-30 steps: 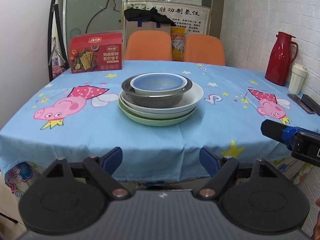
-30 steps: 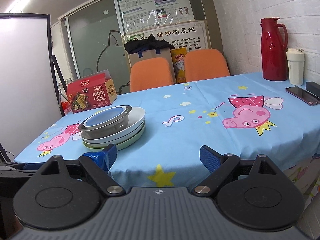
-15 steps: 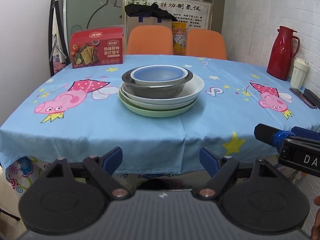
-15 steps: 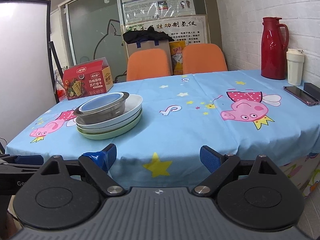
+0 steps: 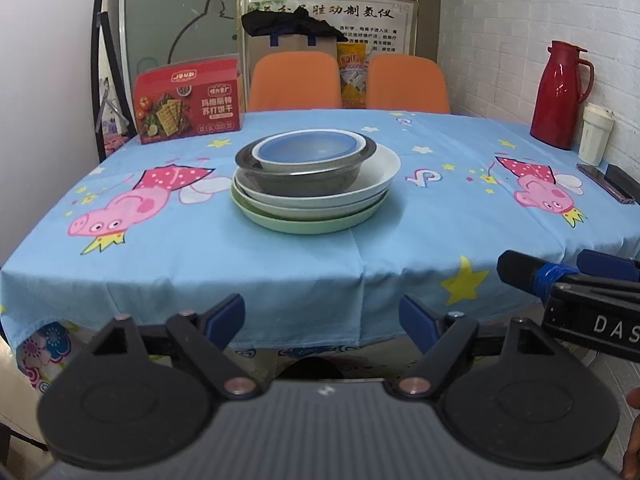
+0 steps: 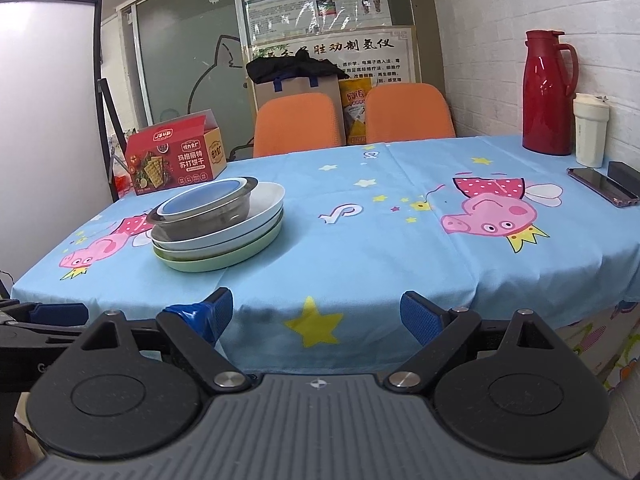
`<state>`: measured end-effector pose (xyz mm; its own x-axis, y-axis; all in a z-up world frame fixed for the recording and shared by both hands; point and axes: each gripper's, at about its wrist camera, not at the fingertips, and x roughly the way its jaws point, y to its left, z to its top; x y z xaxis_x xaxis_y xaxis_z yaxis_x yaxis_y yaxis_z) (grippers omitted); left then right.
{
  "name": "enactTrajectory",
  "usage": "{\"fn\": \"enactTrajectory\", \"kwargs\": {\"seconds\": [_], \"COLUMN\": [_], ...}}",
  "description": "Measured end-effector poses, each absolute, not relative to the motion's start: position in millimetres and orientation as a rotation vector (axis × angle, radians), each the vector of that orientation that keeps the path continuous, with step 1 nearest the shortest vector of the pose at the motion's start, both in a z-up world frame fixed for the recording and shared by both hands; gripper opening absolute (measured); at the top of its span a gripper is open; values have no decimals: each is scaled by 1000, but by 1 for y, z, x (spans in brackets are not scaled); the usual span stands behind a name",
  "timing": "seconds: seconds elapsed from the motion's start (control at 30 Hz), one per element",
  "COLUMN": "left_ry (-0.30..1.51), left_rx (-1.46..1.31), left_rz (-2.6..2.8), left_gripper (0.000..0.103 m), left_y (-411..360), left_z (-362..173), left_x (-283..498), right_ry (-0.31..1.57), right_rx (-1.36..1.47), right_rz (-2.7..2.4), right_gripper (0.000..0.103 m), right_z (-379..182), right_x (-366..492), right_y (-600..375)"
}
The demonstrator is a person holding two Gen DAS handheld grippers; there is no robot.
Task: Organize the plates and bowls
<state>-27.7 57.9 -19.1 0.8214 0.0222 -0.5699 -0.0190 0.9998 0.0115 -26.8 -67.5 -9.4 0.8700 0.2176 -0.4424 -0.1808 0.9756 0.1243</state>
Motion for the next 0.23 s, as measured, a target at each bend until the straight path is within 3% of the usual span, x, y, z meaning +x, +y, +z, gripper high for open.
{"fn": "enactTrajectory", "kwargs": {"seconds": [0.23], "left_ry": [570], "left_rx": [-17], "left_rz": [21], "left_gripper": [82], "left_y": [62], "left_z": [-16], "left_x": [-31], "right_ry": [483], "right_rx": [87], "right_rz": [219], "right_gripper": [78], "right_z": [-12], "right_x": [-26], "right_y": [-66]}}
